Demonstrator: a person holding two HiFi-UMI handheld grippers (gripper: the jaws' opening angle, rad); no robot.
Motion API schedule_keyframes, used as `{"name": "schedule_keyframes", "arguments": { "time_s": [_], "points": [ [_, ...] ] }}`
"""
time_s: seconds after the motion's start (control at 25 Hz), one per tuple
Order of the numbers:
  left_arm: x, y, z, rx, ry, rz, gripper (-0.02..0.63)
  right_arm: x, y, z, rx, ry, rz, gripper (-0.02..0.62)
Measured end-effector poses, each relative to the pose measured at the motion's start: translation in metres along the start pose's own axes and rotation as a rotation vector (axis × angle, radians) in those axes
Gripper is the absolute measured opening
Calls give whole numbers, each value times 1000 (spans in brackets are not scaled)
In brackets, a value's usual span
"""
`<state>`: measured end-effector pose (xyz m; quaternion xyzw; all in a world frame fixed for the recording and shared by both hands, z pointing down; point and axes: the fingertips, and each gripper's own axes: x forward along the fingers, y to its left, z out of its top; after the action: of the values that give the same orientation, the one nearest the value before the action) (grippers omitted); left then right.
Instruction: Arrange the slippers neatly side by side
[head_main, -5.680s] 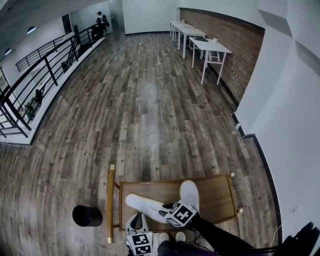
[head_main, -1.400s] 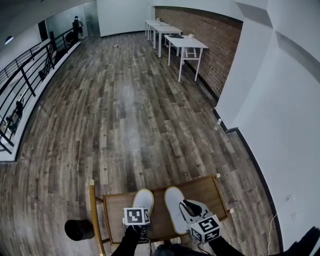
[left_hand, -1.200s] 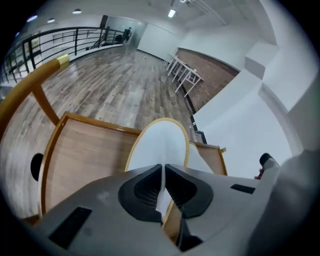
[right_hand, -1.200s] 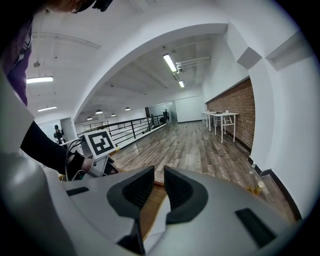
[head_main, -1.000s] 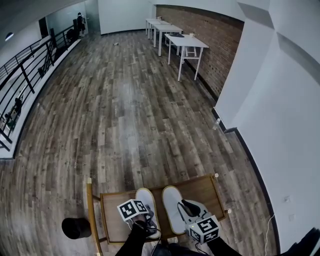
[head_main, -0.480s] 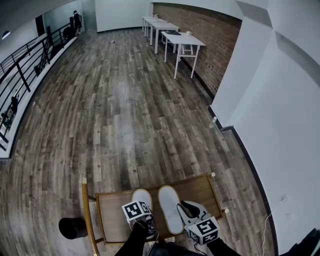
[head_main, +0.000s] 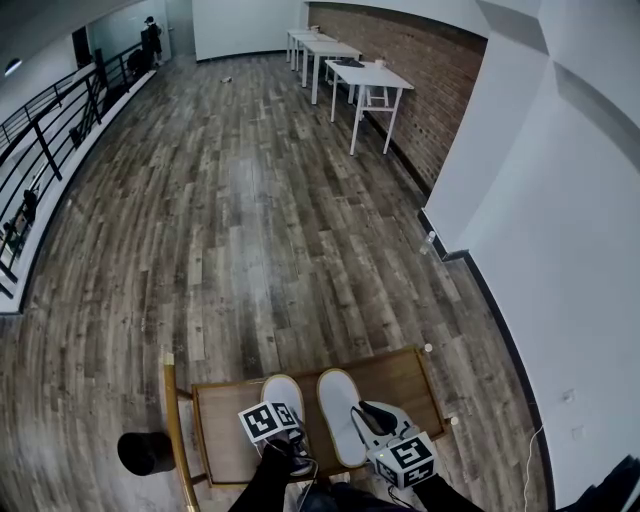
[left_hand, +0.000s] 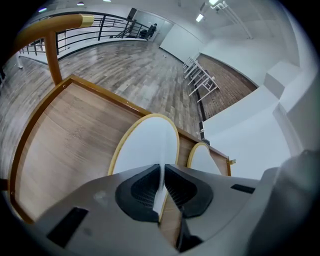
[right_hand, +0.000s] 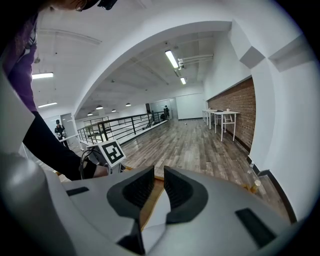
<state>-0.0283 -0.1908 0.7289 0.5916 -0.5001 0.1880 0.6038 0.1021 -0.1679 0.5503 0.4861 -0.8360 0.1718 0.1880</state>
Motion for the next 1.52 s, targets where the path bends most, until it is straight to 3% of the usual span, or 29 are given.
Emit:
{"name": "schedule_keyframes", "arguments": {
  "time_s": [0.4,0.64,0.88,1.0,1.08,1.28,1.36,1.4,1.52],
  "points": [
    [-8,-8,-5,7,20,-73,19,8,-6,-12,46,32,-10,58],
    [-30,-7,-11,123,15,-58,26,23,-30,-42,208,168,-31,60],
    [-84,-14,-17,312,-129,-7,26,49,-42,-84,373,400,36,89],
    [-111,-25,-26,405,-250,5,26,62,-44,-99,387,500,35,89],
    [-119,-28,-42,432,-263,-15,26,70,-46,-110,383,547,25,89],
    [-122,-11,-74,392,-216,-19,26,81,-51,-135,386,613,-29,87],
    [-123,-3,-75,377,-208,-13,26,84,-47,-141,445,617,-26,67],
    [-125,2,-73,369,-212,-8,26,85,-44,-142,477,616,-25,23],
    [-132,12,-61,345,-241,8,26,88,-35,-141,517,613,-22,23]
  ]
}}
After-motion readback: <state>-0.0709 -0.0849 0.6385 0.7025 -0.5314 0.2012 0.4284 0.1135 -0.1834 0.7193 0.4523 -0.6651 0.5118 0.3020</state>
